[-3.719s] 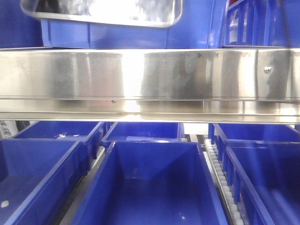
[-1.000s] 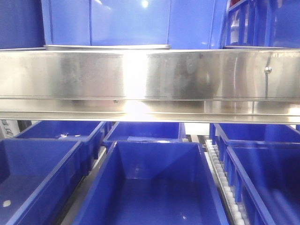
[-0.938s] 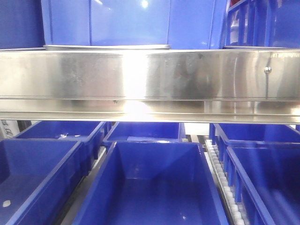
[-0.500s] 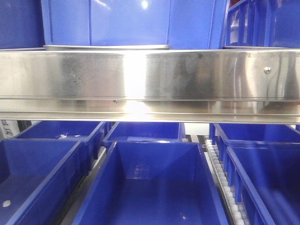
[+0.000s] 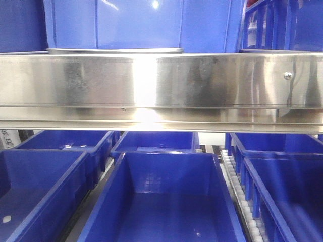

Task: Stack silver trays without gaps
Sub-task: 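Open both grippers and release the small tray inside the larger tray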

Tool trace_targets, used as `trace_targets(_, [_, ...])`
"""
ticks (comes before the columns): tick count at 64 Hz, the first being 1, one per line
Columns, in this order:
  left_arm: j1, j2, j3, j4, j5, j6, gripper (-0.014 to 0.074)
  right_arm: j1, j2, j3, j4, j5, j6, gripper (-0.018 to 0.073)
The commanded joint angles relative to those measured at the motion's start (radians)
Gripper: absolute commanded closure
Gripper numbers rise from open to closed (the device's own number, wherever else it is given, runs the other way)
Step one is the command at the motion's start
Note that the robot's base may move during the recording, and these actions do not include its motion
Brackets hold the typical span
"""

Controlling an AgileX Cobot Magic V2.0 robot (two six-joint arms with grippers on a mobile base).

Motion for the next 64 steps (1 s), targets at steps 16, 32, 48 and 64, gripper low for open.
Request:
trace_targets(16, [-0.004,-0.005,0.001,0.013,-0.047,0.000,0.0605,0.001,-0.006,0.003,-0.006,-0.039,-0.003,0.0638])
trace_targets(32, [-0.004,-0.005,0.001,0.013,-0.047,0.000,0.0605,0.001,-0.006,0.003,-0.006,-0.039,-0.003,0.0638])
trace_targets(48, [-0.004,-0.005,0.001,0.013,-0.047,0.000,0.0605,0.001,-0.006,0.003,-0.006,-0.039,-0.003,0.0638])
trace_targets(64, [-0.004,-0.005,0.001,0.013,-0.047,0.000,0.0605,0.001,-0.015,0.003,0.485,0.083,-0.497,0.0638])
